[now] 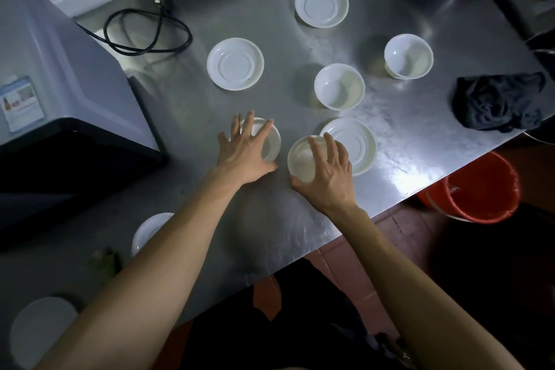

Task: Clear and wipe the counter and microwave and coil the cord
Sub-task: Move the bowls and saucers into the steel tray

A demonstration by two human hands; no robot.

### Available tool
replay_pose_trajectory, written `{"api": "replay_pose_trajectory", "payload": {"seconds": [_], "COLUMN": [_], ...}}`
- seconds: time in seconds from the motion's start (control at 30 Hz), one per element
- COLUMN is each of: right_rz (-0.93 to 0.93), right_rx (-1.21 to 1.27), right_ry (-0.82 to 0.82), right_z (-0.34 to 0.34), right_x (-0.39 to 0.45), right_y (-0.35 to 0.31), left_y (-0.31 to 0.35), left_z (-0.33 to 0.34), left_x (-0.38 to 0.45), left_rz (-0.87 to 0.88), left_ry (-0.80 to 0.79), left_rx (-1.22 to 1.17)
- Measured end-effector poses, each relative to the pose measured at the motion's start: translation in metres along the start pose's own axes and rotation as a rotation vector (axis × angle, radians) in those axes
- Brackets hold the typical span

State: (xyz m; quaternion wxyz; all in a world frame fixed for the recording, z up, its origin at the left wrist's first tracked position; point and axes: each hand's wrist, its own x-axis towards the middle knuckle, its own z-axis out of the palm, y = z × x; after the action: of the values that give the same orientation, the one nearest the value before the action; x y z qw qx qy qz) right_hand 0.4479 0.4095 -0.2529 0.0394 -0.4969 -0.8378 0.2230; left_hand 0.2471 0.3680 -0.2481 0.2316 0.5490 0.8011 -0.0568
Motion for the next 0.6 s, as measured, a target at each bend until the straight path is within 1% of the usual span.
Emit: {"api": "replay_pose_trajectory", "payload": {"seconds": [0.07, 0.27, 0.4, 0.6], "right_rz": [-0.006, -0.055, -0.088, -0.219], "right_rx": [-0.005, 0.008, 0.014, -0.06], "right_ry": [-0.005, -0.02, -0.057, -0.089], "right_z": [-0.002, -0.007, -0.006, 0.003], "right_x": [0.004, 0.012, 0.017, 0.025], "right_y": [0.002, 0.004, -0.002, -0.024], "left_y": [-0.001, -0.002, -0.006, -0.025], "left_z": [0.002, 0.004, 0.003, 0.005], "left_x": [0.001, -0.008, -0.024, -0.059], "left_rz": [-0.005, -0.035, -0.071, -0.146], "left_ry": [-0.003, 0.082, 0.125, 0.19], "left_rx": [-0.008, -0.017, -0.03, -0.071]}}
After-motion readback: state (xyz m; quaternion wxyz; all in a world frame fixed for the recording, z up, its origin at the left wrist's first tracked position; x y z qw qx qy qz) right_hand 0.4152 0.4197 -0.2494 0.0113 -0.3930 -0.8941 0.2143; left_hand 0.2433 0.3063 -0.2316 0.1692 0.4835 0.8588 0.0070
